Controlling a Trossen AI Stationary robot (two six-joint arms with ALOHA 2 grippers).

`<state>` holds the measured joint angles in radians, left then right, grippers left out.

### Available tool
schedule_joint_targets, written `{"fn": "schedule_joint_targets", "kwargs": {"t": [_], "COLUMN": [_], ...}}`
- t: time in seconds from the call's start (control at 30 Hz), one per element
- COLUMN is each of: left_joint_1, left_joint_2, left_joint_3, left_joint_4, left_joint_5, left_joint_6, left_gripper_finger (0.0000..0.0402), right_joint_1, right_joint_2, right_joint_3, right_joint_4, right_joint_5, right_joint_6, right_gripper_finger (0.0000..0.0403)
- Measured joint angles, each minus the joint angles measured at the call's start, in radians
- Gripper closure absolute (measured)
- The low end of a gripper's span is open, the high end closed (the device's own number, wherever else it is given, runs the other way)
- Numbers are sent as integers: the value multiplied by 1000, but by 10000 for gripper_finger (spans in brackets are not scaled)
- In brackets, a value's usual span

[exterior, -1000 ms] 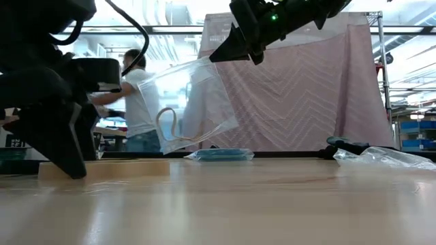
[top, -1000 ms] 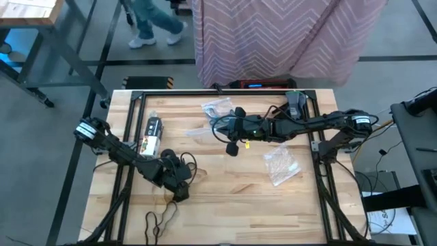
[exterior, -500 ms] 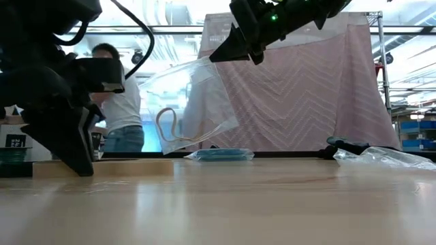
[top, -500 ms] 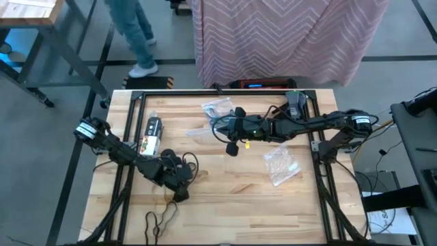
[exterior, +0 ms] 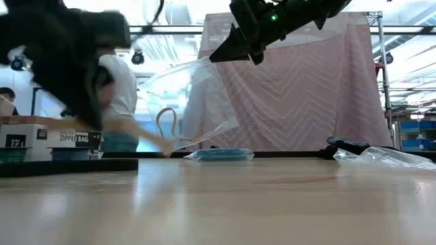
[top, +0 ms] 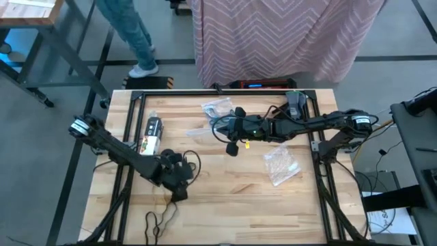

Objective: Sort rubber bands
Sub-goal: Put the brown rubberband into the transparent zip bag

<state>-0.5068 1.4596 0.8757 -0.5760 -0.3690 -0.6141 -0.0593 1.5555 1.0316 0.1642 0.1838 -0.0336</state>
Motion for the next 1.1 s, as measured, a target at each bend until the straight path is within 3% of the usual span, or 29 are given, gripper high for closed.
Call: {"fn": "schedule_joint_targets", "kwargs": {"t": [0.2,0.37,0.53,0.7,0.93,1.1], "left_joint_1": [2,62,105,198,295,302], "left_joint_2": [-153,-289,-344,-331,-287,-276], "left_joint_3": [42,41,40,40,41,61], "left_joint_4": [19,-4,39,137,132,133], "left_joint_5": [-342,-415,-590,-618,-626,-725], "left_joint_6": [123,103,316,512,621,653], "left_gripper_finger": [401,401,401,401,401,401], "right_joint_1": [0,1,1,1,1,0], "right_joint_2": [0,0,0,0,0,0], "right_joint_3": [0,0,0,0,0,0], "right_joint_4": [0,-2,-2,-2,-2,-2], "right_joint_5": [0,-1,-2,-2,-4,-4], "right_joint_6": [0,8,7,7,7,5], "right_gripper_finger": [403,403,403,403,403,403]}}
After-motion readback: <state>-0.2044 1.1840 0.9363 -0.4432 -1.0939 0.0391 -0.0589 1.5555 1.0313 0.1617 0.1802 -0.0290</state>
